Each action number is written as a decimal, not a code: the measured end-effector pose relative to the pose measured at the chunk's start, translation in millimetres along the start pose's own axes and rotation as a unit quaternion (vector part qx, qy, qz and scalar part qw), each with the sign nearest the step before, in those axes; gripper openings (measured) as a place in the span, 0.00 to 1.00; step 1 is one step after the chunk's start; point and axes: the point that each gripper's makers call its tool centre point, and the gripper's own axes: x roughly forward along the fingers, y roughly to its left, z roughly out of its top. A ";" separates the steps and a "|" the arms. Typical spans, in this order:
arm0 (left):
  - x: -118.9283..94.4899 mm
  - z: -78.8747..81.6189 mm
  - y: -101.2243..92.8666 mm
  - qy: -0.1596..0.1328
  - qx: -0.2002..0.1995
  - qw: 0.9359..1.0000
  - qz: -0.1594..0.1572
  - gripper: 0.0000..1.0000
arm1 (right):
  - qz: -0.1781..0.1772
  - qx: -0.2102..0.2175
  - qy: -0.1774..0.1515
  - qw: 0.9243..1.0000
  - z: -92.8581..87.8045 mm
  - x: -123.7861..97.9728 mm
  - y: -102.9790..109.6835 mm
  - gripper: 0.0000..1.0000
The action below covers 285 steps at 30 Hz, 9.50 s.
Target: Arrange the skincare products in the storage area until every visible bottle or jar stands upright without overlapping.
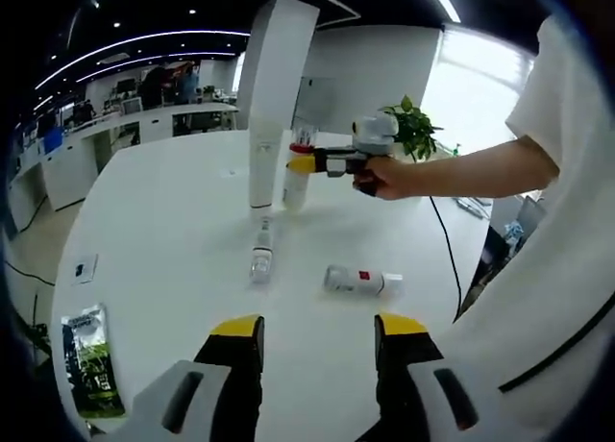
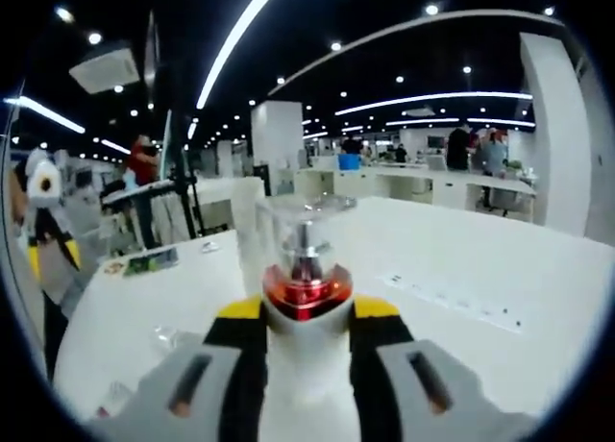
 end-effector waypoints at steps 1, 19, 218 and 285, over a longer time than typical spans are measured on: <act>-0.3 0.3 0.0 0.000 0.001 1.000 0.001 0.47 | 0.000 -0.001 0.000 1.000 -1.6 0.9 0.5 0.30; -2.6 0.0 2.0 0.004 0.015 1.000 0.015 0.44 | 0.006 -0.025 -0.027 0.999 -10.8 8.1 9.5 0.30; 9.4 100.8 -48.8 -0.118 -0.071 0.946 -0.293 0.22 | 0.081 0.274 0.093 0.954 80.5 -48.8 241.1 0.24; -40.6 29.0 28.6 -0.081 -0.162 0.982 -0.053 0.39 | -0.059 -0.023 0.073 0.995 -8.7 -47.3 96.9 0.21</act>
